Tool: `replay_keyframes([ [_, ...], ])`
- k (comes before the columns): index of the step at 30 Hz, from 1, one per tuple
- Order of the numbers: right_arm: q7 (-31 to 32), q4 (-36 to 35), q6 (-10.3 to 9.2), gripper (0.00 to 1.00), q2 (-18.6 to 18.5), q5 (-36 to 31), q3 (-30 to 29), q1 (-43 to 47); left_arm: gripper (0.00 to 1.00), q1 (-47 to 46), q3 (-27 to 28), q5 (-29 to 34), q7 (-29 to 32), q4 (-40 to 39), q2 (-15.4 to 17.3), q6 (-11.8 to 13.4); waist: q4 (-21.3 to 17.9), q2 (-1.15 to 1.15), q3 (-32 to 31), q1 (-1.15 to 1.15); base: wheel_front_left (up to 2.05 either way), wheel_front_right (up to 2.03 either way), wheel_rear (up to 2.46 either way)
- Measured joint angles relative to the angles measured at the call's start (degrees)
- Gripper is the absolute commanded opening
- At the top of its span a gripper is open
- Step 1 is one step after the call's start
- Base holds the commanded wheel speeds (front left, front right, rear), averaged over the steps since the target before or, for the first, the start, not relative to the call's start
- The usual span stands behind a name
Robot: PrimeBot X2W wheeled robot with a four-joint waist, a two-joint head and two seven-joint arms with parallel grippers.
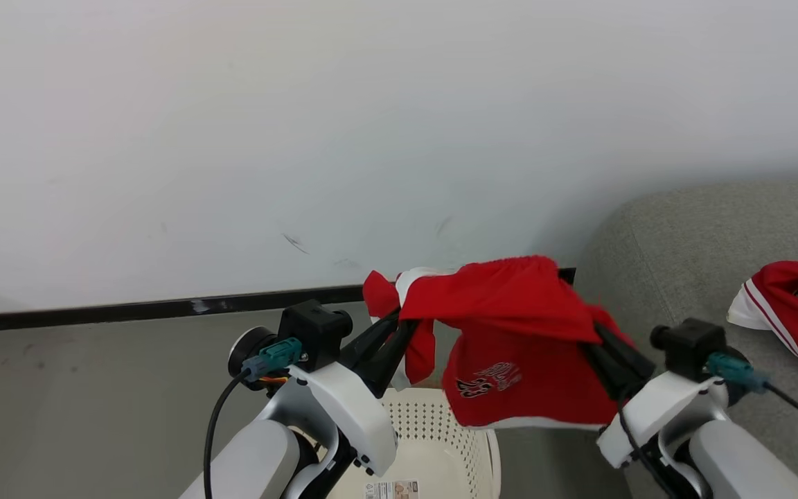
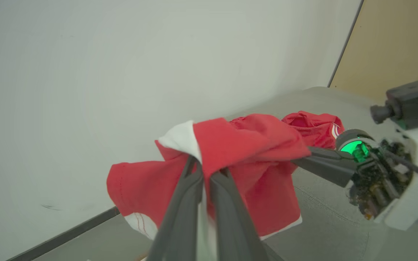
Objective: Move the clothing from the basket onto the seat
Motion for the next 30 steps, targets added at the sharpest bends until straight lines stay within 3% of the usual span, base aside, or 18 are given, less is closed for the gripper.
replay_keyframes([
  [1,0.00,-1.16,0.00,0.00,-0.21,-0.08,-1.42,-0.01,0.56,0.13,0.13,-0.24,-0.34,0.08,-0.07,0.01,-0.05,0.00,0.05,0.00,0.00,0.00,0.00],
  [2,0.00,-2.26,0.00,0.00,-0.23,-0.20,-2.80,-0.02,0.96,0.31,0.19,-0.48,-0.67,0.18,-0.16,0.11,-0.11,0.00,0.11,0.00,0.00,0.00,0.00],
  [3,0.01,-3.44,0.01,0.00,-0.22,-0.47,-4.13,-0.03,1.00,0.57,0.19,-0.54,-1.00,0.27,-0.21,0.36,-0.19,0.00,0.16,0.00,0.00,0.00,0.00],
  [10,-0.03,-9.77,-0.01,0.00,-0.54,-1.64,-12.23,-0.09,1.00,0.90,-0.08,-0.63,-3.14,1.14,-0.24,0.38,-0.64,0.00,0.63,0.00,0.00,0.00,0.00],
  [19,-0.07,-13.51,-0.02,0.00,-1.59,-4.58,-17.79,1.07,1.00,2.13,-0.99,-0.62,-5.49,1.42,-0.35,-0.20,-0.44,0.00,1.08,0.00,0.00,0.00,0.00],
  [30,-0.07,-16.05,-0.02,0.00,-0.30,-6.11,-22.58,7.20,1.00,2.34,-4.87,-0.59,-6.64,1.74,-0.48,-1.71,-1.32,0.00,1.21,0.00,0.00,0.00,0.00],
])
